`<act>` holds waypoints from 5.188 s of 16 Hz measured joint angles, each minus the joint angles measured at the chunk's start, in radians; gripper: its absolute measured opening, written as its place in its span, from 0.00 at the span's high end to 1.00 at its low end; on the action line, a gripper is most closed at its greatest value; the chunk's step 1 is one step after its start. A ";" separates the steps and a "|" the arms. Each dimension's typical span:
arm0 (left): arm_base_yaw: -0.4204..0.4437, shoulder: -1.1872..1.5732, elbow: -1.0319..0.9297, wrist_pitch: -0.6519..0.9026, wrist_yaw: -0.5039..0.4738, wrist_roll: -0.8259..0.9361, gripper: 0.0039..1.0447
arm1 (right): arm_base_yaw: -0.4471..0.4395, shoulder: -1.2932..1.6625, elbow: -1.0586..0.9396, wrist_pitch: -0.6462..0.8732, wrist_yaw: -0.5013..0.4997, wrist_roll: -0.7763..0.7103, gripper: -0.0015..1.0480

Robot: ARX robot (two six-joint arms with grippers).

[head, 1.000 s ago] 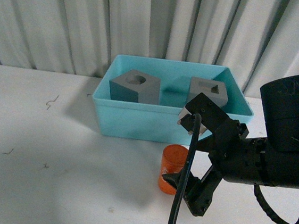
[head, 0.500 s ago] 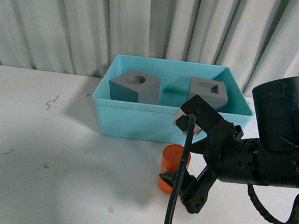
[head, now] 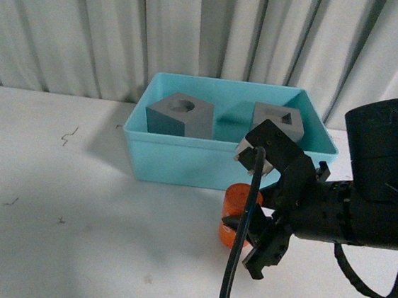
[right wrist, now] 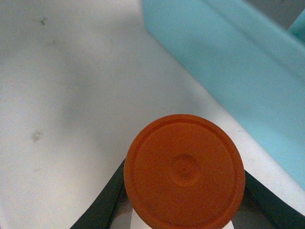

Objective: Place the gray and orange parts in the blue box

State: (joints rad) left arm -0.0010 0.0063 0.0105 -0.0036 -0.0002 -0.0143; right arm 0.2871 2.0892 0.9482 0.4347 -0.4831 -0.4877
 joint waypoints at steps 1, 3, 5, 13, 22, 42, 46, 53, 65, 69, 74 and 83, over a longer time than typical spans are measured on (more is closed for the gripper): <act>0.000 0.000 0.000 0.000 0.000 0.000 0.06 | -0.010 -0.063 -0.044 0.020 -0.007 0.000 0.55; 0.000 0.000 0.000 0.000 0.000 0.000 0.06 | -0.084 -0.244 -0.104 0.034 -0.022 0.008 0.55; 0.000 0.000 0.000 0.000 0.000 0.000 0.06 | -0.262 -0.395 -0.034 0.094 0.058 0.093 0.55; 0.000 0.000 0.000 0.000 0.000 0.000 0.06 | -0.110 0.043 0.522 -0.035 0.141 0.286 0.55; 0.000 0.000 0.000 0.000 0.000 0.000 0.06 | -0.027 0.267 0.777 -0.164 0.155 0.332 0.55; 0.000 0.000 0.000 0.000 0.000 0.000 0.06 | -0.005 0.451 0.891 -0.264 0.196 0.301 0.55; 0.000 0.000 0.000 0.000 0.000 0.000 0.06 | -0.004 0.457 0.896 -0.258 0.198 0.291 0.49; 0.000 0.000 0.000 0.000 0.000 0.000 0.06 | -0.005 0.457 0.885 -0.230 0.195 0.285 0.07; 0.000 0.000 0.000 0.000 0.000 0.000 0.06 | -0.287 -0.381 -0.211 0.323 0.374 0.362 0.06; 0.000 0.000 0.000 0.000 0.000 0.000 0.06 | -0.320 -0.478 -0.537 0.369 0.387 0.488 0.08; 0.000 0.000 0.000 0.000 0.000 0.000 0.06 | -0.287 -0.618 -0.771 0.860 0.484 0.488 0.66; 0.000 0.000 0.000 0.000 0.000 0.000 0.06 | -0.287 -1.184 -0.900 0.421 0.484 0.488 0.98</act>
State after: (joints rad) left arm -0.0010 0.0063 0.0105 -0.0036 -0.0002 -0.0143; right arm -0.0002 0.9051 0.0483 0.8555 0.0006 -0.0002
